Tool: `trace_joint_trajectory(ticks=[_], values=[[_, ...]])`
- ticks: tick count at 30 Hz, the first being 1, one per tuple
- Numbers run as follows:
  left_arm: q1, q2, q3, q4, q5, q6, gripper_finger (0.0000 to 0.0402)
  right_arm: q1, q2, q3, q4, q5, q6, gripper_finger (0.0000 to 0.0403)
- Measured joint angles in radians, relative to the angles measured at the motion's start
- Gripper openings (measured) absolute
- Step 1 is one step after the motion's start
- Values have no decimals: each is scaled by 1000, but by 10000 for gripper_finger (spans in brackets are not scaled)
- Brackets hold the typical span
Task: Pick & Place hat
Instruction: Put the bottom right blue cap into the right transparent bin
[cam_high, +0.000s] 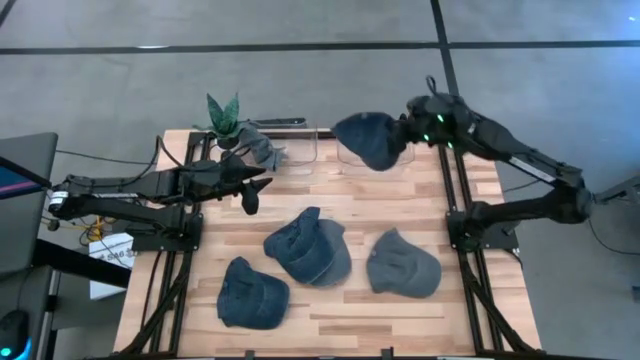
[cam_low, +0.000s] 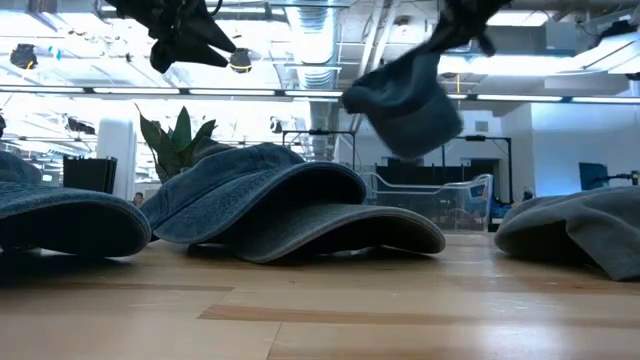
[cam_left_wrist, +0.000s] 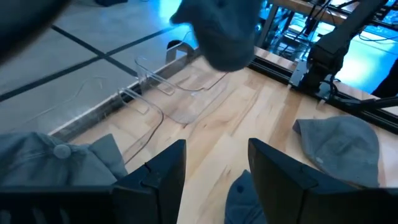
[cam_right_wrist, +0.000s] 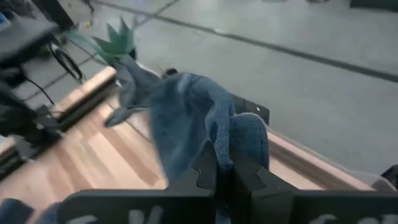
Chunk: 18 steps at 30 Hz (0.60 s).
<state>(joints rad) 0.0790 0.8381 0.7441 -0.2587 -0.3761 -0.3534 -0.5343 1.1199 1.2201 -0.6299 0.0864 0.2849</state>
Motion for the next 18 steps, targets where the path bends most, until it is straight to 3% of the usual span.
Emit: trace_joint_trajectory(ticks=[10, 14, 18], values=[[0, 0, 0, 0, 0, -82, 164, -246, 193, -1, 114, -257, -165, 0], [0, 0, 0, 0, -4, -105, 164, -281, 230, -2, 115, -342, -165, 0], [0, 0, 0, -1, -21, -111, 164, -288, 225, -37, 124, -350, -153, 0]])
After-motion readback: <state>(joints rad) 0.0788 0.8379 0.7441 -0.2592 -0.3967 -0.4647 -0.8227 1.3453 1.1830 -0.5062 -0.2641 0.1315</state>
